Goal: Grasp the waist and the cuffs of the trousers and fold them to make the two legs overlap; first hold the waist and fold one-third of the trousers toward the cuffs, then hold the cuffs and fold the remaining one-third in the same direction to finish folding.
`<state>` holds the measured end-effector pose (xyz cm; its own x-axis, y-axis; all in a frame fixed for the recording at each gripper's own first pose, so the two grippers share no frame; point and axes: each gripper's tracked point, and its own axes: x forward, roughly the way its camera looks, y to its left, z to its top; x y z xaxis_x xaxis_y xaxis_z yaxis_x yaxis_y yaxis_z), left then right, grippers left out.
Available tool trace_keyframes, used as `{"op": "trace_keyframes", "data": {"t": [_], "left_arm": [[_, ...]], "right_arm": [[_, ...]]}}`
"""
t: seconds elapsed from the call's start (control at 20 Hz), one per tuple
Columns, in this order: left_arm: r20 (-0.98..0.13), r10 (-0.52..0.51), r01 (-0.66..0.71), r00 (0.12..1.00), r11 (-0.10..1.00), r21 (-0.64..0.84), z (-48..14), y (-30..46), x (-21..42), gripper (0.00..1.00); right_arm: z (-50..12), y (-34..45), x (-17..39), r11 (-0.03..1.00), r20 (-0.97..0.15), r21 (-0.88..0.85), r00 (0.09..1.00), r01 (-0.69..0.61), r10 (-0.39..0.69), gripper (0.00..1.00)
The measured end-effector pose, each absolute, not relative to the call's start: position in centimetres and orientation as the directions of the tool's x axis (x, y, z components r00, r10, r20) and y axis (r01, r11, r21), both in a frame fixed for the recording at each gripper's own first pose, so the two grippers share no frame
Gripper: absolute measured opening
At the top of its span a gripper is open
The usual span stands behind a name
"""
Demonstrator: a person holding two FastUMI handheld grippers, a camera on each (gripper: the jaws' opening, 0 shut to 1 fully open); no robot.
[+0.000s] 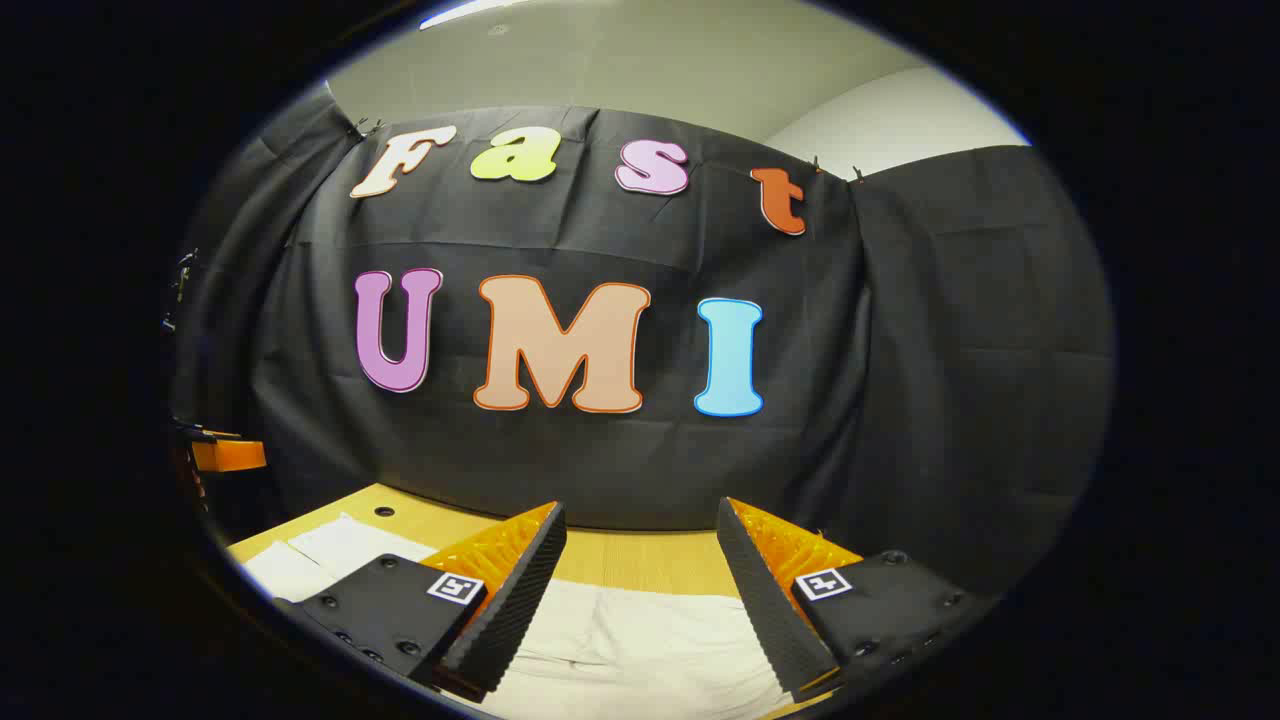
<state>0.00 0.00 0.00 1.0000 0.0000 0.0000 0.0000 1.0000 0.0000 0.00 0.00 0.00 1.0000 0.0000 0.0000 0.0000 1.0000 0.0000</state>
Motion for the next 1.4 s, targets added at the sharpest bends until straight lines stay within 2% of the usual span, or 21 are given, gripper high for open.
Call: {"op": "trace_keyframes", "data": {"t": [0.8,1.0,1.15,1.4], "left_arm": [[-0.04,-0.022,0.022,0.999,1.0,0.011,-1.2,0.0,0.4,0.98],[-0.063,-0.022,0.026,0.998,0.998,0.062,-2.3,0.2,0.6,0.98],[-0.12,-0.088,0.104,0.989,0.986,0.133,-5.0,-0.2,-0.3,0.98],[-0.345,-0.301,0.383,0.889,0.901,0.202,-11.1,-2.6,-1.5,0.98]], "right_arm": [[-0.9,0.9,-1.4,1.0,-0.025,0.009,1.0,0.015,-0.015,0.98],[-1.1,0.9,-1.5,1.0,-0.032,0.009,0.999,0.016,-0.015,0.98],[-1.8,1.1,-1.5,1.0,-0.052,0.013,0.999,0.011,-0.011,0.97],[-2.8,1.5,-1.7,1.0,-0.071,0.006,0.997,0.02,-0.019,0.97]]}}
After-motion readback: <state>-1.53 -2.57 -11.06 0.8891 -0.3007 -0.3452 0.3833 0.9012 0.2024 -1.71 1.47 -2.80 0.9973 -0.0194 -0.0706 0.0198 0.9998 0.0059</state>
